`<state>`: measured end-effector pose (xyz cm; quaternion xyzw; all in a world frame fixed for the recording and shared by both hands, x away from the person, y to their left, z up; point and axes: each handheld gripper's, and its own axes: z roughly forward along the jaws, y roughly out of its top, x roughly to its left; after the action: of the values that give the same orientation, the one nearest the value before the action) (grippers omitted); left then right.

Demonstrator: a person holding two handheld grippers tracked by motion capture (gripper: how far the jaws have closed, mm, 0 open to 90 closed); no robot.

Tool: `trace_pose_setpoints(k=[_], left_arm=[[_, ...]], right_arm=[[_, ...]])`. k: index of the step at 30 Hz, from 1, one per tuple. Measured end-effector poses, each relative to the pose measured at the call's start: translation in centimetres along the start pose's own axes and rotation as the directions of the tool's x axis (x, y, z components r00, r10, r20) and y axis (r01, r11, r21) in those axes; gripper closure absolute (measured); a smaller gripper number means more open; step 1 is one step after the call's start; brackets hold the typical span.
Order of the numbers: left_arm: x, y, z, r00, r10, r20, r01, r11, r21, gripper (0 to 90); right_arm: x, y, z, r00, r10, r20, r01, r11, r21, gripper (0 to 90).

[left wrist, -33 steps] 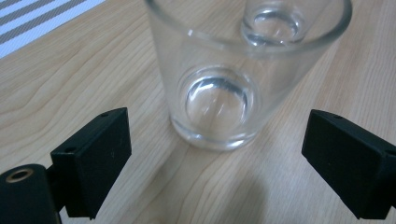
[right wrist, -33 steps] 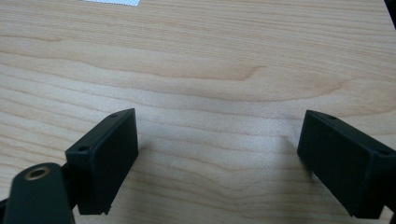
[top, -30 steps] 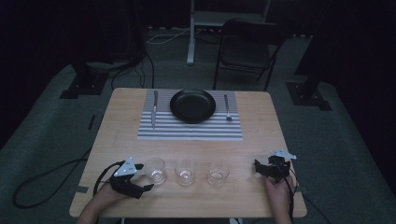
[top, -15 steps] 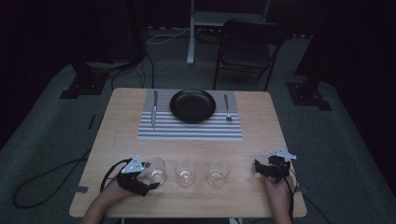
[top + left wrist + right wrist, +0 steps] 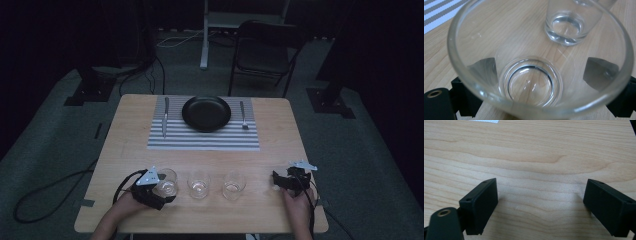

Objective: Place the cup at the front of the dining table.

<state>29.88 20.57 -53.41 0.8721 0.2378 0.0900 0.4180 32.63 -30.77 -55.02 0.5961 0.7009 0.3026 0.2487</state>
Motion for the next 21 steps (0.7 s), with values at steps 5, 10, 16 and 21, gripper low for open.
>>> trace_pose_setpoints(k=[5,10,16,21], left_arm=[[0.05,0.27,0.21,1.0000,-0.004,-0.004,0.004,0.9999,-0.015,9.0],[0.03,0.51,0.36,0.9997,0.001,-0.023,-0.002,0.9991,-0.043,14.8],[-0.08,0.65,0.53,0.9993,-0.013,-0.036,0.010,0.9970,-0.077,16.6],[-0.16,0.65,0.38,0.9985,-0.015,-0.053,0.010,0.9955,-0.095,19.5]], right_arm=[[0.00,0.00,0.00,1.0000,0.000,0.000,0.000,1.000,0.000,11.8],[0.00,0.00,0.00,1.0000,0.000,0.000,0.000,1.000,0.000,11.8],[0.00,0.00,0.00,1.0000,0.000,0.000,0.000,1.000,0.000,11.8],[0.00,0.00,0.00,1.0000,0.000,0.000,0.000,1.000,0.000,11.8]])
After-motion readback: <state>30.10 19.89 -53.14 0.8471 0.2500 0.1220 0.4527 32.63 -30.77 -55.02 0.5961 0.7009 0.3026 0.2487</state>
